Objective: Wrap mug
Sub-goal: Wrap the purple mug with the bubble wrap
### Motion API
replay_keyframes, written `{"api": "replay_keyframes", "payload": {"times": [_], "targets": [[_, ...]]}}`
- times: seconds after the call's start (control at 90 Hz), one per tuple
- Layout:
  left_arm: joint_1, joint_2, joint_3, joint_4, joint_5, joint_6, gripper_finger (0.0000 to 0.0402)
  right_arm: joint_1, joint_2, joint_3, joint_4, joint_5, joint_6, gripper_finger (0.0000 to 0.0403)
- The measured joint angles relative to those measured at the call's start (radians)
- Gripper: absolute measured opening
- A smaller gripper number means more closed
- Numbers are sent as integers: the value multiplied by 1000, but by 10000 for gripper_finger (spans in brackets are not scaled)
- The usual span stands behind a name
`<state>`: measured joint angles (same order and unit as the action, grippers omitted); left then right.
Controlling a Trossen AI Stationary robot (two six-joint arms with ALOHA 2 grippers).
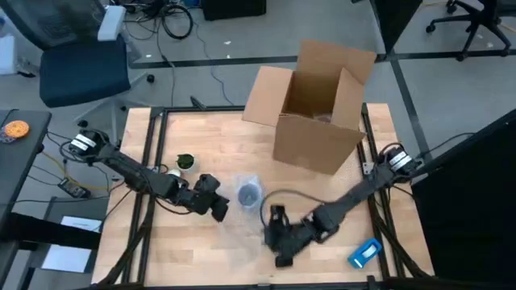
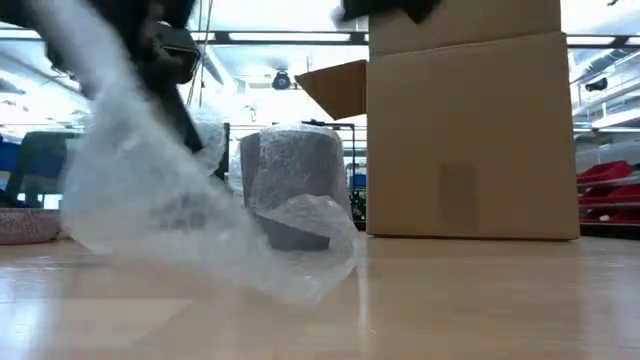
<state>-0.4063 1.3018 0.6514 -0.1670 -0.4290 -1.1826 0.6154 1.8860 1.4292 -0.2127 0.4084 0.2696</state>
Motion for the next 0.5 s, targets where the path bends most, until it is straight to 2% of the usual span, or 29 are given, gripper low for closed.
{"api": "replay_keyframes", "payload": {"times": [0.1,0.189,0.344,0.5], "targets": [[41,0,0,-15,-6,-9,0,27,56,0,181,-9,-43,142],[67,0,0,-9,-5,-33,0,28,116,1,230,17,-28,153],[85,0,0,-11,21,-51,0,34,162,-2,177,217,12,165],[80,0,0,-8,28,-53,0,89,95,-1,119,388,-13,165]]}}
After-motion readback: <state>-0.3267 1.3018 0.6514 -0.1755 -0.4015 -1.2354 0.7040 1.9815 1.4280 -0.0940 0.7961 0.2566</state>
